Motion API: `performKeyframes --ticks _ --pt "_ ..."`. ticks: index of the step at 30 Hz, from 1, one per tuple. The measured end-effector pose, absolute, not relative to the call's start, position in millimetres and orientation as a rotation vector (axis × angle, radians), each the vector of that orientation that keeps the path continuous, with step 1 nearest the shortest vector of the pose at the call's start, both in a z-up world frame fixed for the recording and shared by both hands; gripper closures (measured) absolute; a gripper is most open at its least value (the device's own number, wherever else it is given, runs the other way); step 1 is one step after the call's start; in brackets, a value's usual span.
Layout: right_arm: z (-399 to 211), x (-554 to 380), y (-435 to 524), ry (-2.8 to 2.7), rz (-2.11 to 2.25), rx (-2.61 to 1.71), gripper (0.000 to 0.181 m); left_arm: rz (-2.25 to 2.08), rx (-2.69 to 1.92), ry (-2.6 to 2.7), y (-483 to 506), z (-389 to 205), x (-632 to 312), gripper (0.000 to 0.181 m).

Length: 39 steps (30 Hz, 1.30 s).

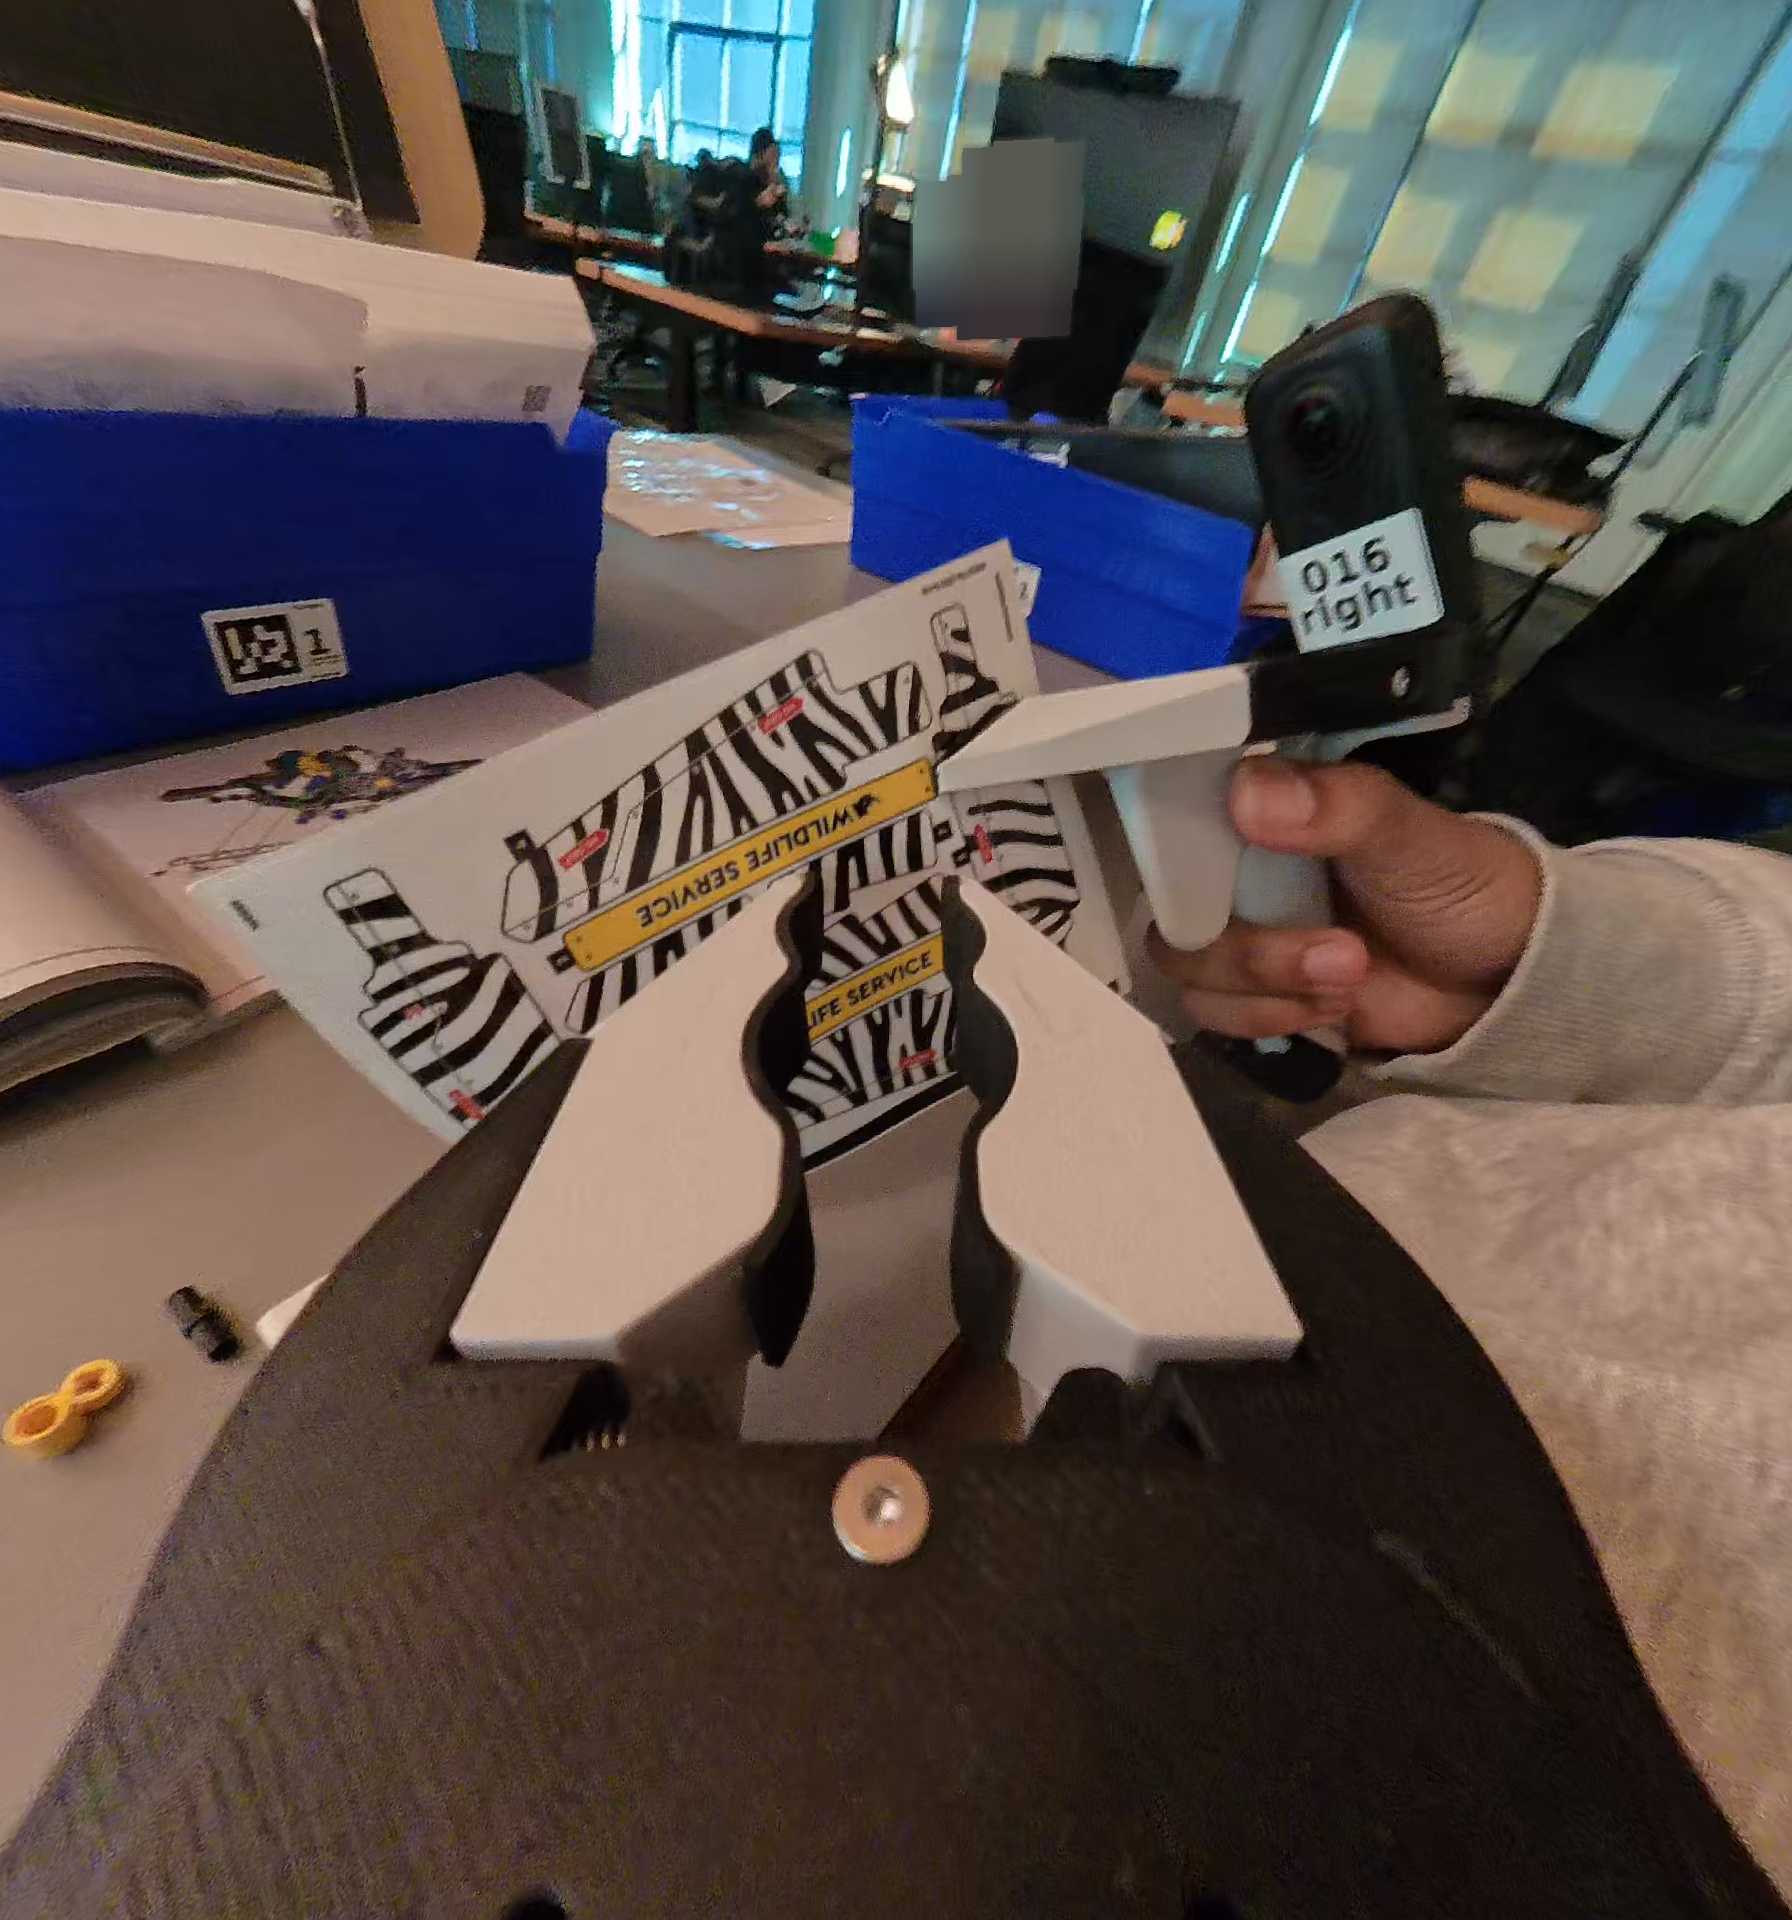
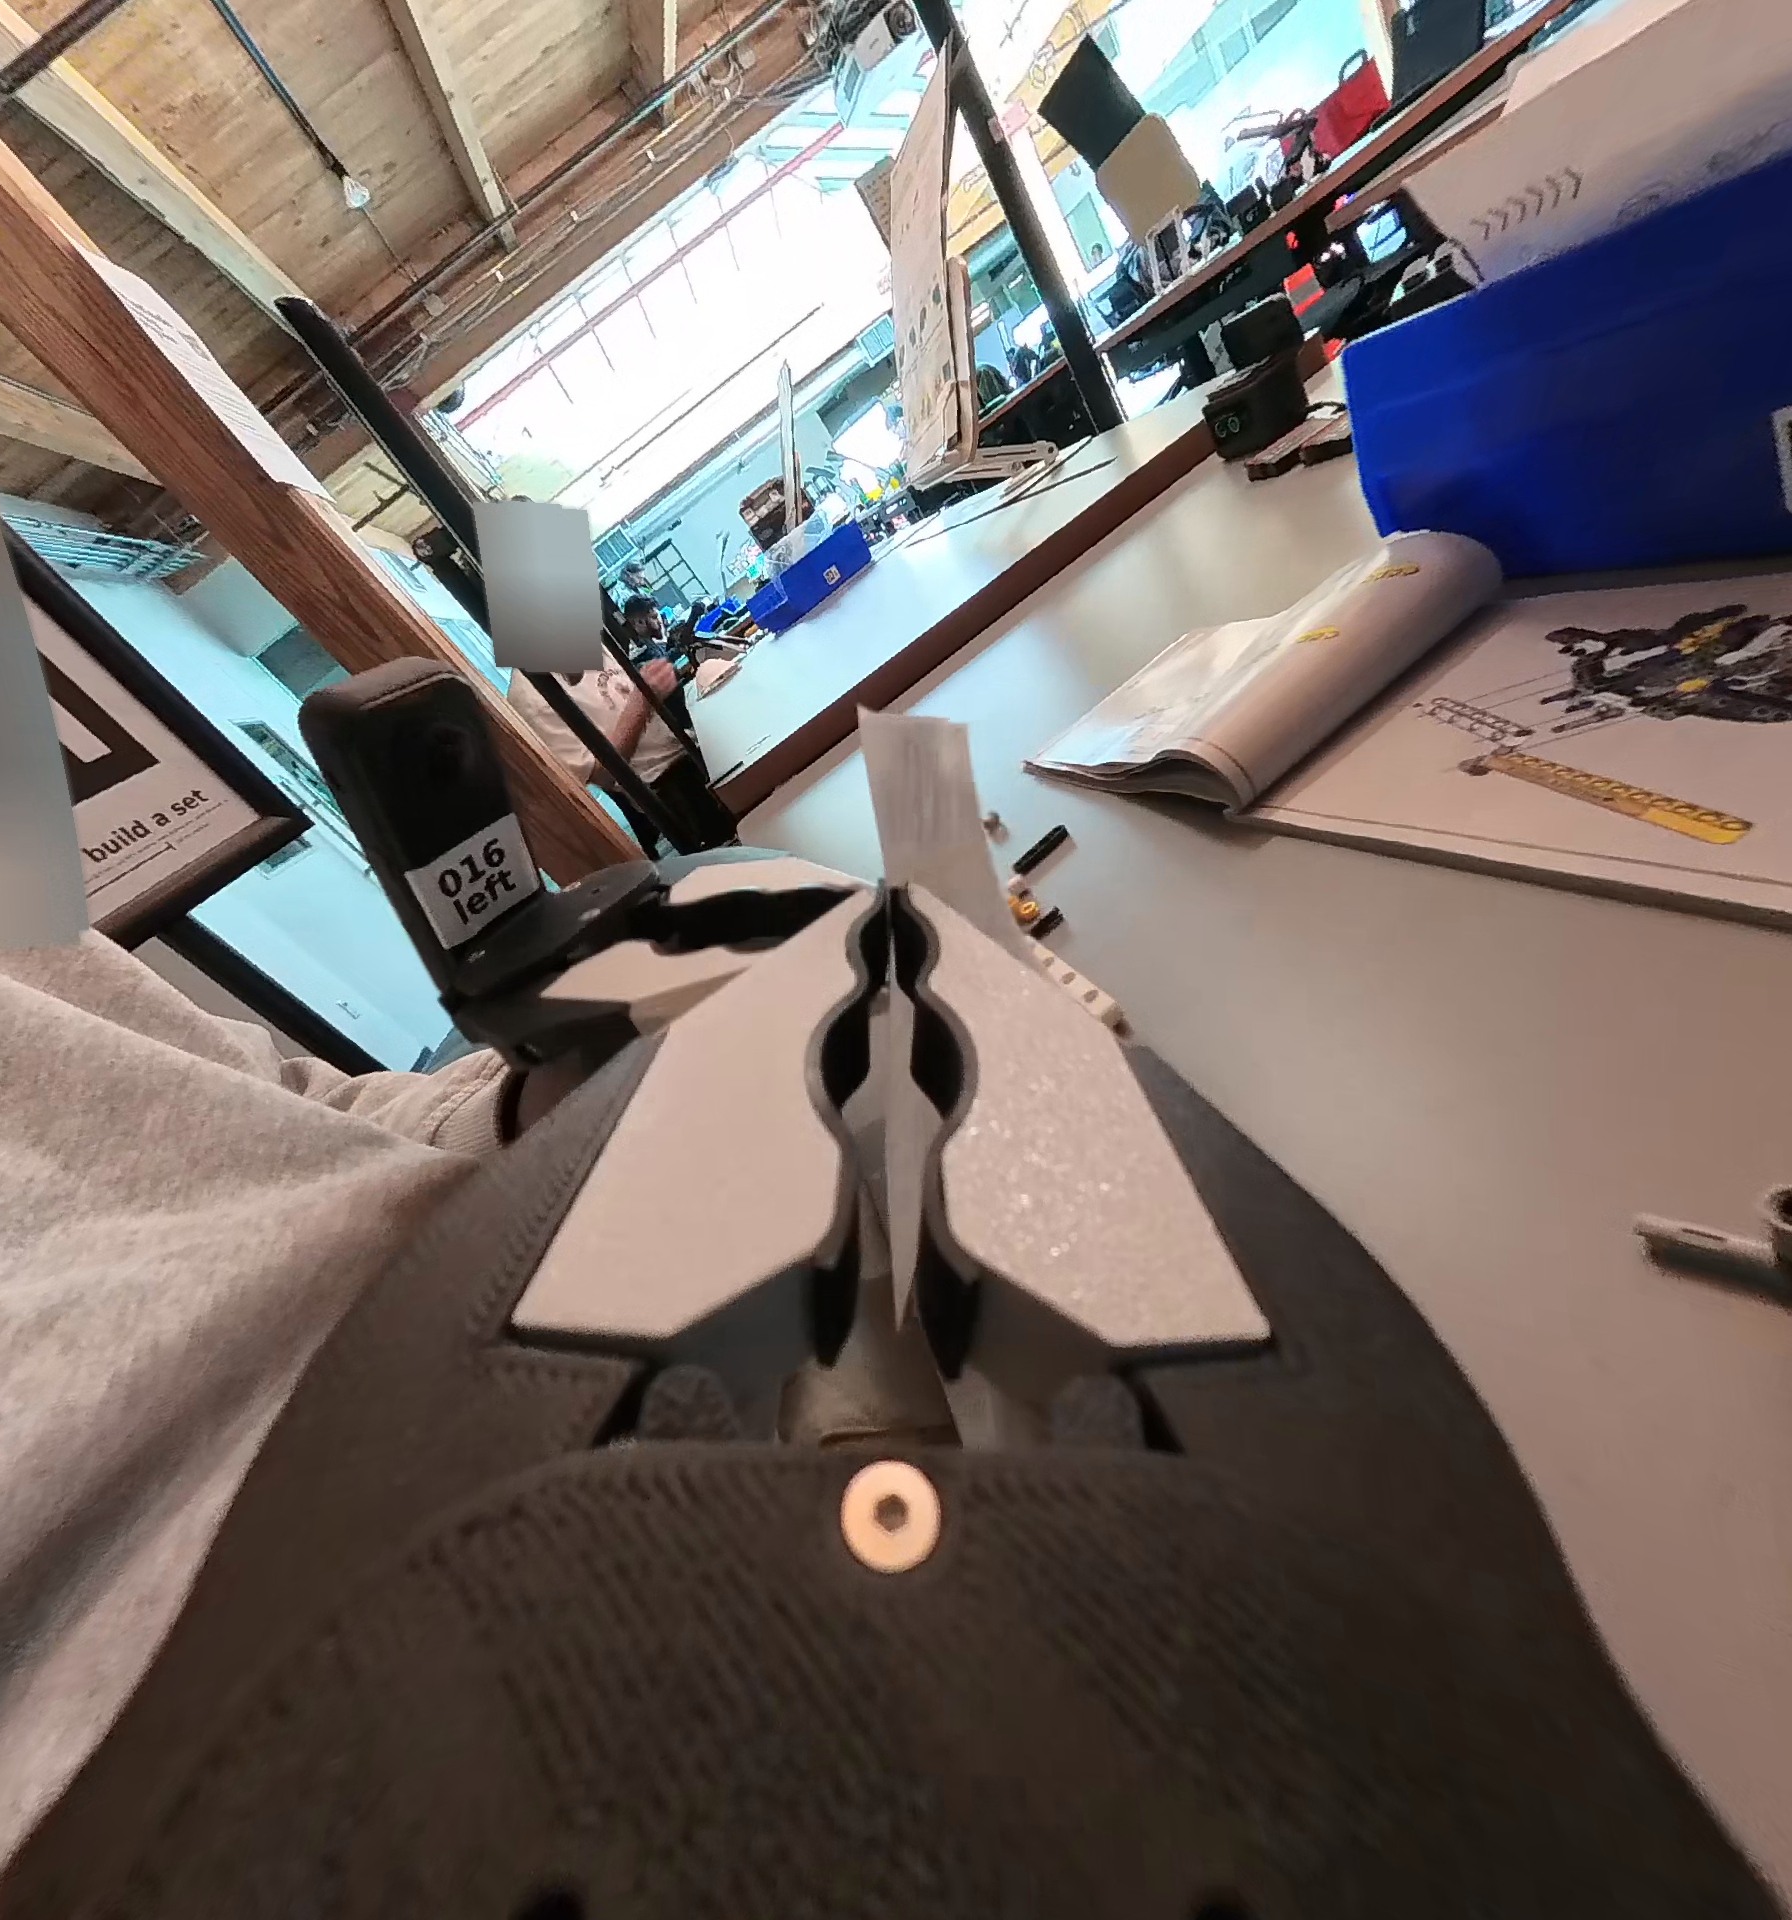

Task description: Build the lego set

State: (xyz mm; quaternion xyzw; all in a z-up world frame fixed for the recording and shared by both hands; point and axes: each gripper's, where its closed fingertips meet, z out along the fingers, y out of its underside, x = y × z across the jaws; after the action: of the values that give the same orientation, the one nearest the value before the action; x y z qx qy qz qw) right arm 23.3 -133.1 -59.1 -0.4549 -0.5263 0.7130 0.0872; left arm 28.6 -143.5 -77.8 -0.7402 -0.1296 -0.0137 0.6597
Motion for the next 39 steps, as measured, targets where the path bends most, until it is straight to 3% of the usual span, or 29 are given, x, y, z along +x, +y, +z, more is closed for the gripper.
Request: performKeyframes --ticks 20,31,36,39 --pt "-57.2 33.0 -151.7 -1.642 2.308 -1.347 0.181 -0.179 -1.601 -0.305 -144.2 -67.4 35.0 0.162" --pt "-57.8 32.7 -152.7 -1.649 2.304 -1.351 0.181 -0.173 -1.602 -0.267 -145.5 -65.7 38.4 0.181" --pt "-57.8 32.0 -151.5 -1.643 2.309 -1.359 0.181 -0.155 -1.563 -0.249 -146.6 -58.8 40.4 0.159" --pt "-57.6 32.5 -151.9 -1.65 2.31 -1.353 0.181 -0.14 -1.577 -0.255 -146.0 -61.0 39.1 0.154"
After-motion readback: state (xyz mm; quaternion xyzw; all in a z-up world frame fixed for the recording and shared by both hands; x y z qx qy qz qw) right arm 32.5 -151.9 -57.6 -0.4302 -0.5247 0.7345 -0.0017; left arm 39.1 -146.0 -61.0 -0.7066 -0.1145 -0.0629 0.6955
